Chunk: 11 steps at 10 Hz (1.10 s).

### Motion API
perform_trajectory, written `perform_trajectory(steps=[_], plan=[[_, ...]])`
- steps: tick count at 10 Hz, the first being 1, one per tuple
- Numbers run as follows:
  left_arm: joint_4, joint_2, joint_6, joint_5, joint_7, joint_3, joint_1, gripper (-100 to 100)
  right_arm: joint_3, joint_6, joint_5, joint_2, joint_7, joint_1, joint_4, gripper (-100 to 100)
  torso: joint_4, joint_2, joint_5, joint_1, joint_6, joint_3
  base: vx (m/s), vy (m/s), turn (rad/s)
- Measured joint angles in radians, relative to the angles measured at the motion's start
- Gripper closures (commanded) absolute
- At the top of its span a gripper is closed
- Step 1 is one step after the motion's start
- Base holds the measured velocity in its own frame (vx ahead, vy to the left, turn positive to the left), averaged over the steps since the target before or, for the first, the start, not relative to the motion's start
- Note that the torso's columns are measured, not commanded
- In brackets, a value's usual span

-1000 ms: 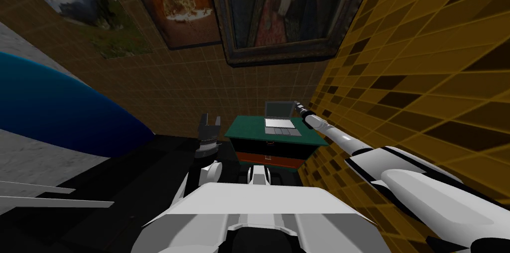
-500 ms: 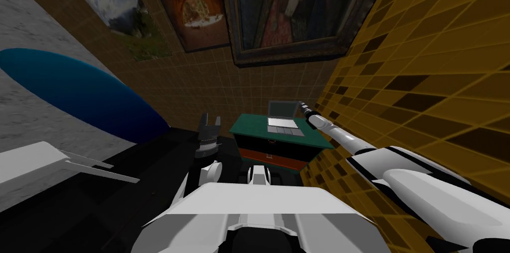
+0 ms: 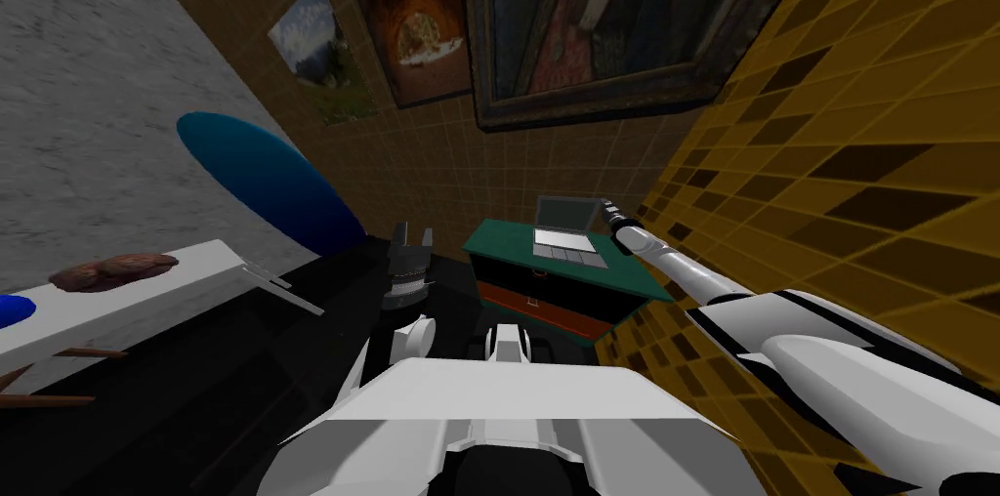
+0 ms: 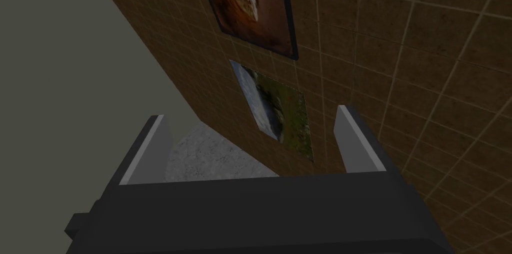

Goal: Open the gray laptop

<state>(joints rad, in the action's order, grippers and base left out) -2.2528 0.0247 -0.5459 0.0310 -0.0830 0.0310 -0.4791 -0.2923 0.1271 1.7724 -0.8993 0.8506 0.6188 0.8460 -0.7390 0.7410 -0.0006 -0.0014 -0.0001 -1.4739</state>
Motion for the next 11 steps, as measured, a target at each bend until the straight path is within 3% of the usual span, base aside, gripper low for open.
perform_trajectory(steps=[1,2,3,4,6,7,8,9,11], plan=[[0.000,0.000,0.000,0.000,0.000,0.000,0.000,0,-0.002,0.006,0.003,-0.019,-0.012,0.010,-0.040,-100,0.000,-0.001,0.000,0.000,0.000,-0.001,-0.106,-0.049,0.218],[0.000,0.000,0.000,0.000,0.000,0.000,0.000,0,0.046,0.001,-0.014,-0.013,0.022,-0.015,-0.035,-100,0.001,-0.005,0.000,0.001,0.002,-0.003,-0.099,-0.026,0.369],[0.000,0.000,0.000,0.000,0.000,0.000,0.000,0,0.037,0.009,-0.009,-0.034,0.012,-0.003,-0.069,-100,0.002,-0.006,0.001,0.002,-0.001,-0.004,-0.084,-0.020,0.203],[0.000,0.000,0.000,0.000,0.000,0.000,0.000,0,0.058,0.012,-0.017,-0.033,0.020,-0.010,-0.082,-100,0.002,-0.006,0.001,0.002,0.001,-0.004,-0.102,-0.033,0.325],[0.000,0.000,0.000,0.000,0.000,0.000,0.000,0,0.064,0.025,-0.018,-0.056,0.009,-0.004,-0.134,-100,0.001,-0.003,0.000,0.002,0.000,-0.002,-0.106,-0.007,0.305],[0.000,0.000,0.000,0.000,0.000,0.000,0.000,0,0.039,0.042,-0.003,-0.070,-0.023,0.019,-0.188,-100,0.001,-0.002,0.001,0.003,-0.001,-0.001,-0.099,0.006,0.258],[0.000,0.000,0.000,0.000,0.000,0.000,0.000,0,0.036,0.056,0.000,-0.075,-0.043,0.014,-0.209,-100,0.001,-0.003,0.001,0.002,0.001,-0.002,-0.039,-0.004,0.006],[0.000,0.000,0.000,0.000,0.000,0.000,-0.001,0,0.032,0.062,0.004,-0.075,-0.052,0.016,-0.221,-100,0.001,-0.005,0.000,0.001,0.001,-0.003,-0.002,-0.006,-0.042],[0.000,0.000,0.000,0.000,0.000,0.000,-0.001,0,0.078,0.048,-0.021,-0.070,0.001,-0.004,-0.197,-100,0.002,-0.006,0.000,0.001,0.000,-0.004,0.009,-0.003,-0.005]])
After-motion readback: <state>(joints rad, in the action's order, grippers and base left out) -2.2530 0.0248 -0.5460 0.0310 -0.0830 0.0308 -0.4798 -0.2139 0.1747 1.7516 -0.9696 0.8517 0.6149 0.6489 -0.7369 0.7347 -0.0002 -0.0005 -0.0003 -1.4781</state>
